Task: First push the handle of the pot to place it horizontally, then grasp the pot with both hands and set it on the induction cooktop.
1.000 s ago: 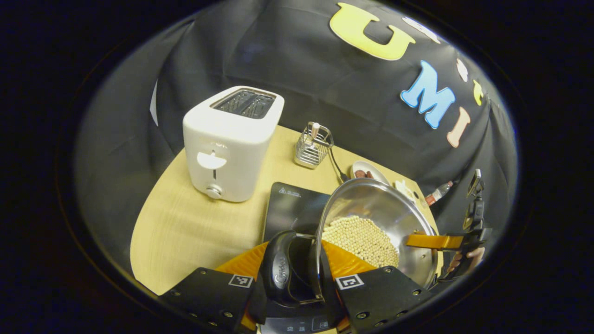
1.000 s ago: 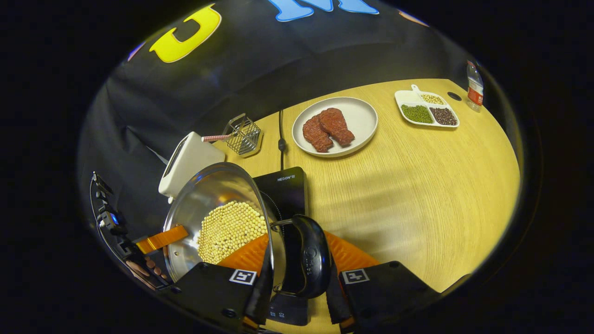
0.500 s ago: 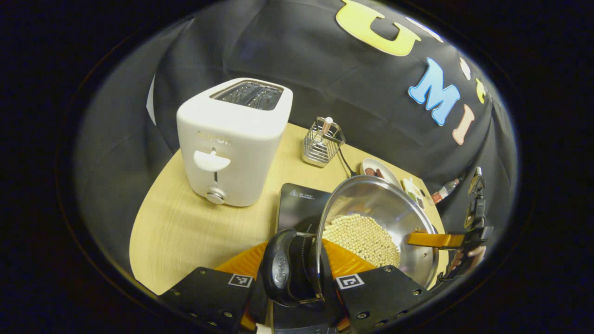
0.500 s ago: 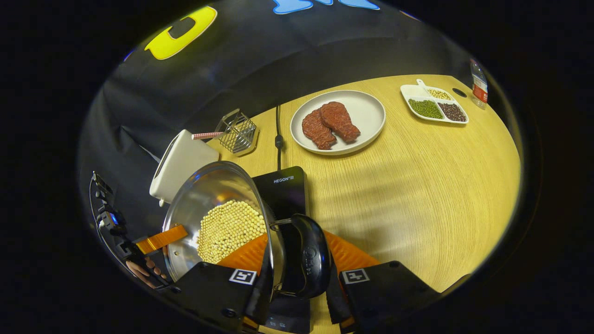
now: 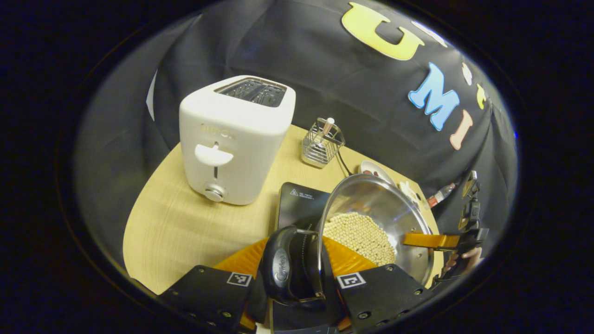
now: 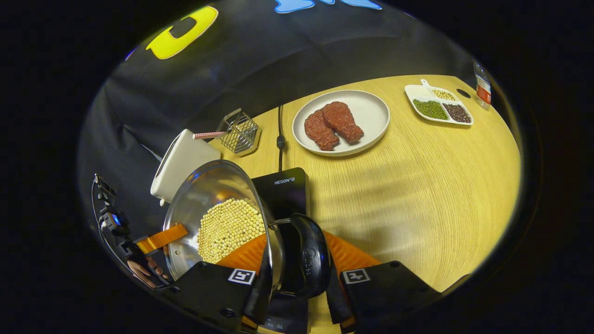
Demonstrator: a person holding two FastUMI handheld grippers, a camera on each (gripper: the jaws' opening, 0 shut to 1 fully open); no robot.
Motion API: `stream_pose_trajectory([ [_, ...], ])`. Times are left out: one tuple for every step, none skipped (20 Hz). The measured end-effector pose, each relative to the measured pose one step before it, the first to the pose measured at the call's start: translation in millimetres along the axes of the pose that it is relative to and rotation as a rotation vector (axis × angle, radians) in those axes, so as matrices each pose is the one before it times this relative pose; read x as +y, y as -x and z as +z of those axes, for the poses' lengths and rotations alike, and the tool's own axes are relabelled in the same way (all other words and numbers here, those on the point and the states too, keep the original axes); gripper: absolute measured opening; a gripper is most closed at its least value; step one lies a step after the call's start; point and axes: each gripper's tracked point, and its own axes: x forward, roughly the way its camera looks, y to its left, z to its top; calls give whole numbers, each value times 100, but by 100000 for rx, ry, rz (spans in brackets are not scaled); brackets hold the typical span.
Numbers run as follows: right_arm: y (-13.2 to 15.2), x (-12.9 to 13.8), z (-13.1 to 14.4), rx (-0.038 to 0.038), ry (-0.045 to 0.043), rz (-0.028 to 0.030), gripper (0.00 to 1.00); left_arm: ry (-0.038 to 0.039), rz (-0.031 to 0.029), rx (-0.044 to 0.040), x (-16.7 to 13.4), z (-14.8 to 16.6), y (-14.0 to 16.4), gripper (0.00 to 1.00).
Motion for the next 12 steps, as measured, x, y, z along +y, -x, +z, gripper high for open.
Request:
stream_pose_trajectory([
  [-12,12,16,74,-26,-23,54,109,124,-235,11,42,42,53],
  [-1,21,14,-13,-19,-145,51,-143,207,-17,13,-13,-84,49],
  [-36,3,2,189,311,239,51,-7,176,96,31,-13,73,49],
  [98,-4,-45,315,-14,208,52,184,258,270,53,100,-12,56],
  [31,15,-35,461,-64,101,52,-267,266,518,-11,-141,58,50],
  [-7,-4,28,145,116,-54,52,137,271,146,31,0,-92,53],
  [-41,-39,7,-48,183,-119,53,593,474,39,-34,-82,75,58],
  [145,-73,-117,171,163,-585,53,543,447,222,6,38,-64,54],
  [229,-109,15,187,294,-373,62,-67,532,1197,17,-436,-30,55],
  [-114,43,-56,-267,757,374,60,-2012,2924,2128,545,-630,-96,56],
  [23,-136,-209,-379,1113,2,80,-3028,4164,2590,745,-812,-49,65],
  [416,-244,224,268,921,-401,100,-1628,2277,-499,456,-32,-41,76],
])
